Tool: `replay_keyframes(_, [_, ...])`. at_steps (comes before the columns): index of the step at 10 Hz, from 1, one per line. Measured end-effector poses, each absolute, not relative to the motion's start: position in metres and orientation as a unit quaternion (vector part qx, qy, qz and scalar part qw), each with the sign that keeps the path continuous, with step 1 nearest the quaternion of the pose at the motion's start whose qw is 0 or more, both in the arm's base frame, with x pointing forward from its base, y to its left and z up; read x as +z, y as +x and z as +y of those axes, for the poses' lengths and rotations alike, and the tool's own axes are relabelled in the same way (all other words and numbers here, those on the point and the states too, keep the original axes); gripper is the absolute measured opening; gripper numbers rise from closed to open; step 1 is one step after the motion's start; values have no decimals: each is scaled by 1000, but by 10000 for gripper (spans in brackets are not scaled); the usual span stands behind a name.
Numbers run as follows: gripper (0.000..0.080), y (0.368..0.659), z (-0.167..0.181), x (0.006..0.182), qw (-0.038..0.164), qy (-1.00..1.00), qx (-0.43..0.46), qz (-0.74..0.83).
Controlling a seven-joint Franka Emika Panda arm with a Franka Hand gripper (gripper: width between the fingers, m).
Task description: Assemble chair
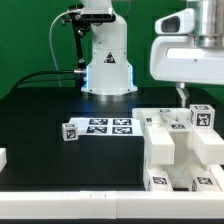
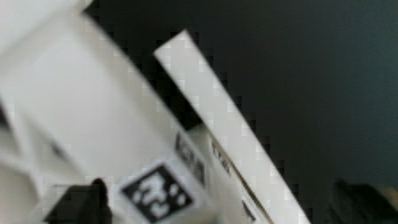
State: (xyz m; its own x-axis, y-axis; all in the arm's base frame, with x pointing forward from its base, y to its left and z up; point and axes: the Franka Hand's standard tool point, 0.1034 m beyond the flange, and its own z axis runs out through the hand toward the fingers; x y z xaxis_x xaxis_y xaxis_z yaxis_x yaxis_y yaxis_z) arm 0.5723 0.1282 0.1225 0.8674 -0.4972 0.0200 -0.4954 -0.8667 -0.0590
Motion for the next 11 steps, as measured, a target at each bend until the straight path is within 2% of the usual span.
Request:
replay_keyframes(3, [648,590,118,127,21,-992,-35,119])
replay_keyframes(6, [648,596,120,111,13,-997,-46,61])
replay_keyframes(8, [648,595,120,108,13,-997,-48,65])
replay_keyframes(10, [401,595,119,107,13,-996,-48,74])
replay_keyframes(11, [401,595,119,107,14,-994,-47,93])
